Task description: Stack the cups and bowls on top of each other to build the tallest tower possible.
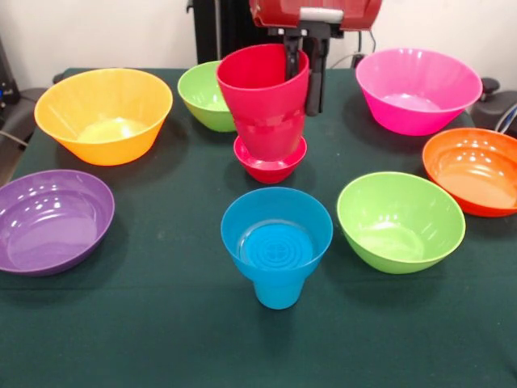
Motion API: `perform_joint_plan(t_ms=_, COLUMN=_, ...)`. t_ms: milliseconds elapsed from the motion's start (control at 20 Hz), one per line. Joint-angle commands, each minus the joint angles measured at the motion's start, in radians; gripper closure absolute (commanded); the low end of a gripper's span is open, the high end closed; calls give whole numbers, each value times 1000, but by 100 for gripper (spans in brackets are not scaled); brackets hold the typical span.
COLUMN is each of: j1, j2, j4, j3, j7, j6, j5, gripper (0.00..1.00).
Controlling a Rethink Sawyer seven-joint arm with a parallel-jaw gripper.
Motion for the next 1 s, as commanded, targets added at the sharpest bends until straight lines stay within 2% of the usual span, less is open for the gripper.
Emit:
perform_joint_plan(t_ms=50, j1=49, j2=100, j4=-6, j3=-58, j7=166, j6=-16, j5=-25, gripper=100)
perform_joint_plan(t_ms=300, j1=69, j2=129, j4=-94, j3=-67, j7=154, j6=62, j5=-7, gripper=100)
perform_joint_plan(t_ms=600, j1=98, j2=173, j4=-169, j3=-79, j7=154, j6=106, j5=15, gripper=100)
perform_joint_plan(t_ms=1000, j1=113, j2=187, j4=-203, j3=-89, j7=149, j6=120, j5=31, gripper=100)
